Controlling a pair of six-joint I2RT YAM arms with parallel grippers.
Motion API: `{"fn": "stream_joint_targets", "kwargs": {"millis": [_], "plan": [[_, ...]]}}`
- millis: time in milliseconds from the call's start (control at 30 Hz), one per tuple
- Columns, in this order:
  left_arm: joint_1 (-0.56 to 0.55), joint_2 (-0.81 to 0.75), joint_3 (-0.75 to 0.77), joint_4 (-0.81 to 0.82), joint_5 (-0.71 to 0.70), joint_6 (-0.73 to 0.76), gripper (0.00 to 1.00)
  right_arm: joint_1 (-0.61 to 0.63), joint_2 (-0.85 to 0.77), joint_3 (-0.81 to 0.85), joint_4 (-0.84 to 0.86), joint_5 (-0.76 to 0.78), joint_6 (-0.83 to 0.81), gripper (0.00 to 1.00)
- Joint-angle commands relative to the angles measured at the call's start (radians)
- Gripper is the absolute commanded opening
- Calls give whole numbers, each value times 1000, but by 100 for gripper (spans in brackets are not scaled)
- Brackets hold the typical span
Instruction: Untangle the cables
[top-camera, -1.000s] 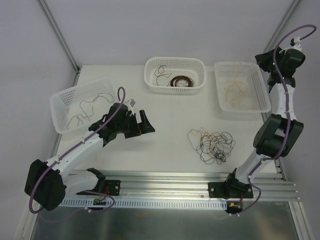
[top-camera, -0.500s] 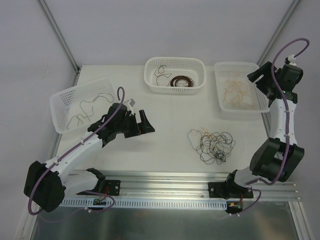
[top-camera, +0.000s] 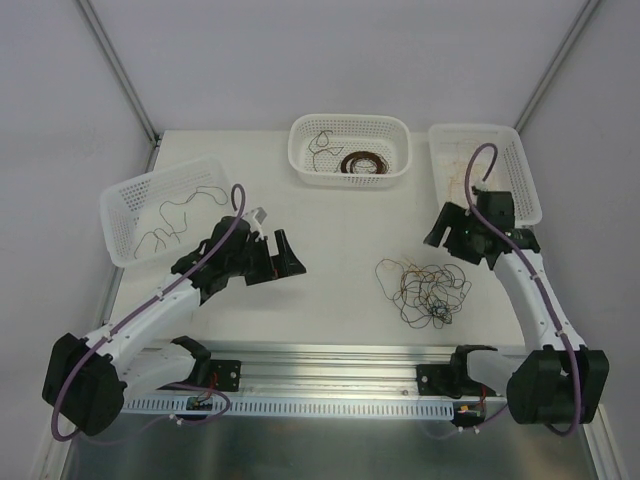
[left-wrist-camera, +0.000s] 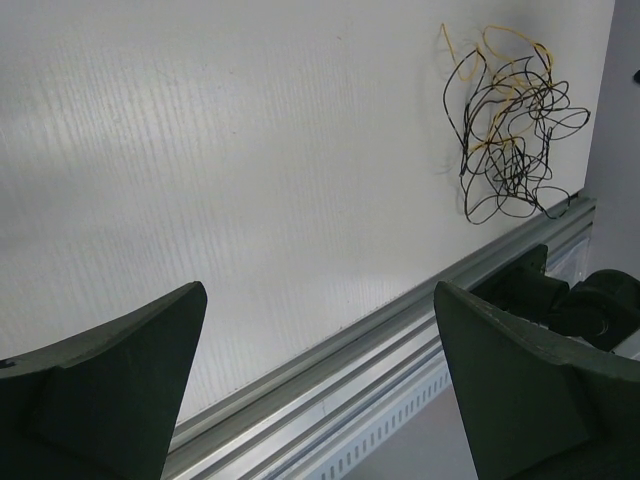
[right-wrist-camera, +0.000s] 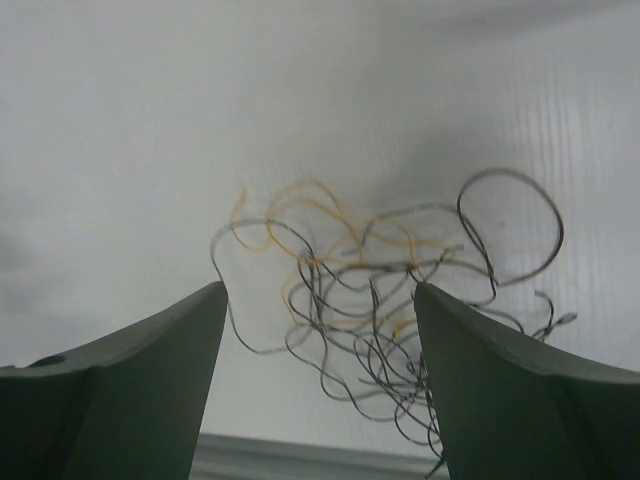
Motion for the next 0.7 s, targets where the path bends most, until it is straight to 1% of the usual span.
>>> {"fn": "stream_joint_targets", "kwargs": {"millis": [0,133,167,267,300,333,367,400,500,533,600,667], "plan": [[-5,-41,-25,10,20,-23,99,47,-61,-127,-68,50,-10,80],[-5,-50,-43,12,5,-34,99,100,-23,-227,-10,-5,-11,80],[-7,-51,-46,12,3,-37,99,117,-2,-241,37,-56,-14,80],[-7,-53,-51,10,-9,-51,99,226,107,-257,151,-146,-5,80],[-7,-55,-52,10,-12,-63,99,304,139,-251,175,-163,1,80],[-8,-59,-55,10,-21,-69,99,345,206,-223,215,-172,10,80],[-10,-61,-57,10,-26,-75,99,388,234,-211,240,-198,18,80],[-14,-73,-58,12,-30,-90,99,465,268,-192,264,-216,44,80],[-16,-102,-68,9,-44,-117,99,579,360,-119,344,-288,75,79],[-19,-111,-74,9,-47,-123,99,602,388,-65,337,-295,64,79],[-21,-137,-81,9,-52,-126,99,649,396,-16,306,-296,41,79],[-22,-147,-94,9,-53,-124,99,660,378,39,240,-260,11,79]]}}
